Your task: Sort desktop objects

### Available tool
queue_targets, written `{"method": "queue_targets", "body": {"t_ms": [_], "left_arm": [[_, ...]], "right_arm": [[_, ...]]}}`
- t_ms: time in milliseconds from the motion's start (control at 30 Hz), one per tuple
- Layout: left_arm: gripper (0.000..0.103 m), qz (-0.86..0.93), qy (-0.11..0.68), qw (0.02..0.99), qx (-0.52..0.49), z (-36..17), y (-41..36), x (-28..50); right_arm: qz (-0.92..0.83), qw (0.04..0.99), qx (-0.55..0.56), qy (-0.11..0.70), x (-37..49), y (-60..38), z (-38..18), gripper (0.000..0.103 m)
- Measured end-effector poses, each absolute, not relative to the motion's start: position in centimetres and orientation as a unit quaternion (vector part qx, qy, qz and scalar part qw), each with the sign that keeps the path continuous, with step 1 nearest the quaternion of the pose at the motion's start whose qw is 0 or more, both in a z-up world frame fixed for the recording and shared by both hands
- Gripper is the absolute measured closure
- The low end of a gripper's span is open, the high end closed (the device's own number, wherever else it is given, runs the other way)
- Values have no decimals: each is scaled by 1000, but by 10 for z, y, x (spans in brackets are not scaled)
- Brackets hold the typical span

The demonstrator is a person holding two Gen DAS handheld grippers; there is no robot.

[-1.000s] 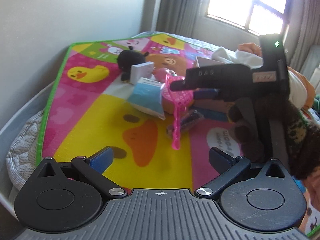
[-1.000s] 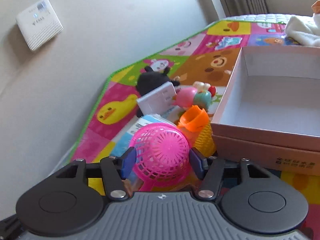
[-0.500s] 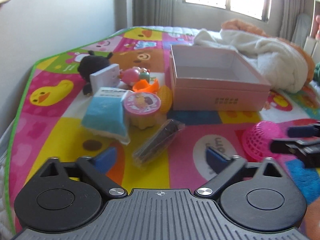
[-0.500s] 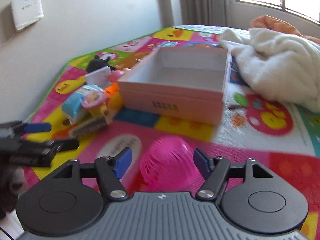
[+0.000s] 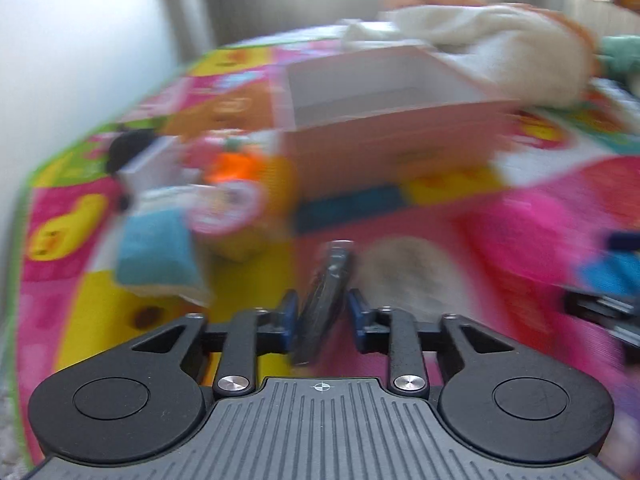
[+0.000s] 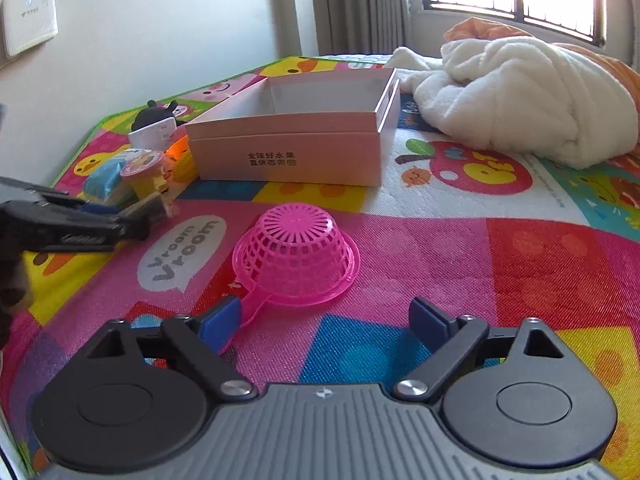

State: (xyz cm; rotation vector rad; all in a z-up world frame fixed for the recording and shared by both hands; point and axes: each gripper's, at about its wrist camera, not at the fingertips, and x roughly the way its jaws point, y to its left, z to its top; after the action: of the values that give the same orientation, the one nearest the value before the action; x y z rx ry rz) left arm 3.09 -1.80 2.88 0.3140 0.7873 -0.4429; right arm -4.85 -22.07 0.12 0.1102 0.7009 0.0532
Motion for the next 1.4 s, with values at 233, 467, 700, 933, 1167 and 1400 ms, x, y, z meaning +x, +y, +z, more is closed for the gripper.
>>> {"method": "queue_targets", "body": {"t_ms": [233, 467, 700, 933, 1167, 1400], "left_arm": [[12, -237, 375, 863, 241, 26, -25, -18], [6, -98, 390, 897, 181, 30, 7, 7], [2, -85, 434, 893, 81, 34, 35, 8], [2, -179, 436, 882, 9, 36, 14, 1], [1, -208, 413, 887, 14, 31, -21, -9], [1, -192, 406, 893, -15, 19, -31, 7]], "right_arm": [[27, 938, 53, 340, -46, -219, -2, 2], [26, 939, 45, 341, -45, -216, -3, 0], [25, 938, 46, 342, -44, -217, -4, 0], [18, 940, 38, 339, -46, -215, -3, 0], [20, 939, 45, 340, -46, -215, -4, 0], [24, 940, 55, 337, -46, -218, -5, 0]]}}
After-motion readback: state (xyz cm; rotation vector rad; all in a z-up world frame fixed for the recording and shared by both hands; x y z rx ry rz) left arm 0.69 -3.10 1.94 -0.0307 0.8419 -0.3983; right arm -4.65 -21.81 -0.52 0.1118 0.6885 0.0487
